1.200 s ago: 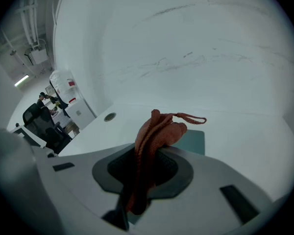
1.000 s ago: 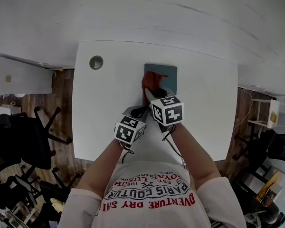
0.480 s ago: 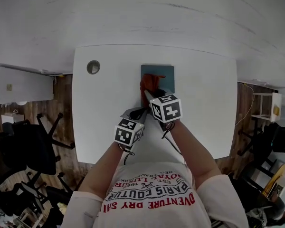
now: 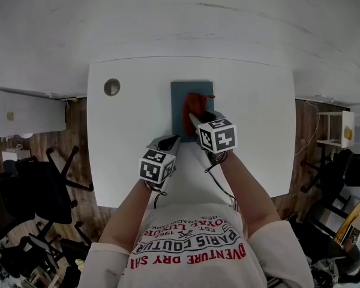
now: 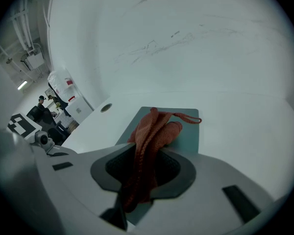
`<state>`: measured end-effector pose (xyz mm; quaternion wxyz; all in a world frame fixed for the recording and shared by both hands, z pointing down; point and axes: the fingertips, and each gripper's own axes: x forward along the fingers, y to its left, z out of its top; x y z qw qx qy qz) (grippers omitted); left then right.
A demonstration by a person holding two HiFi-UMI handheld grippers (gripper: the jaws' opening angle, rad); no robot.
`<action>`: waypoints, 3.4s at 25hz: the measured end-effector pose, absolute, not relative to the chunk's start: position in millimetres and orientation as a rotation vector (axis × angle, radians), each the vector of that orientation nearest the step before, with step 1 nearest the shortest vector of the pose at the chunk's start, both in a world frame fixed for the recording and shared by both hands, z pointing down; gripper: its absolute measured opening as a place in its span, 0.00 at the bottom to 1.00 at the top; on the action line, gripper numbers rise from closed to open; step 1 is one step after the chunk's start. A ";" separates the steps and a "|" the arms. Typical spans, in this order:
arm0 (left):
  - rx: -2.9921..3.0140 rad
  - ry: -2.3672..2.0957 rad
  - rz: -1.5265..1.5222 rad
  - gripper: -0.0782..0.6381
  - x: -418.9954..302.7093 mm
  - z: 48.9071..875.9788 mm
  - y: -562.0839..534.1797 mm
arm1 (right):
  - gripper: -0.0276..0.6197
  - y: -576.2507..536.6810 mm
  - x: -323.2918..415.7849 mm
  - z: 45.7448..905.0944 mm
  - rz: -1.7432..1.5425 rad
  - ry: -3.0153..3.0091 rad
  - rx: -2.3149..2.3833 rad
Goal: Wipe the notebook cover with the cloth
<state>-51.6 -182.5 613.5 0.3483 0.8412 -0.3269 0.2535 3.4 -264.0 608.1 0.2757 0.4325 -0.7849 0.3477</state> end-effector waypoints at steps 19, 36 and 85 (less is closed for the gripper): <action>2.148 -0.888 0.552 0.12 -62.9 608.4 -186.0 | 0.18 -252.8 104.2 600.6 0.868 -1.930 1.420; 2.125 -0.841 0.617 0.12 -60.7 614.2 -178.6 | 0.17 -201.7 -31.3 578.4 0.880 -2.220 0.964; 2.208 -0.963 0.671 0.12 -60.7 613.9 -177.4 | 0.16 -167.4 91.2 614.9 0.965 -1.930 1.274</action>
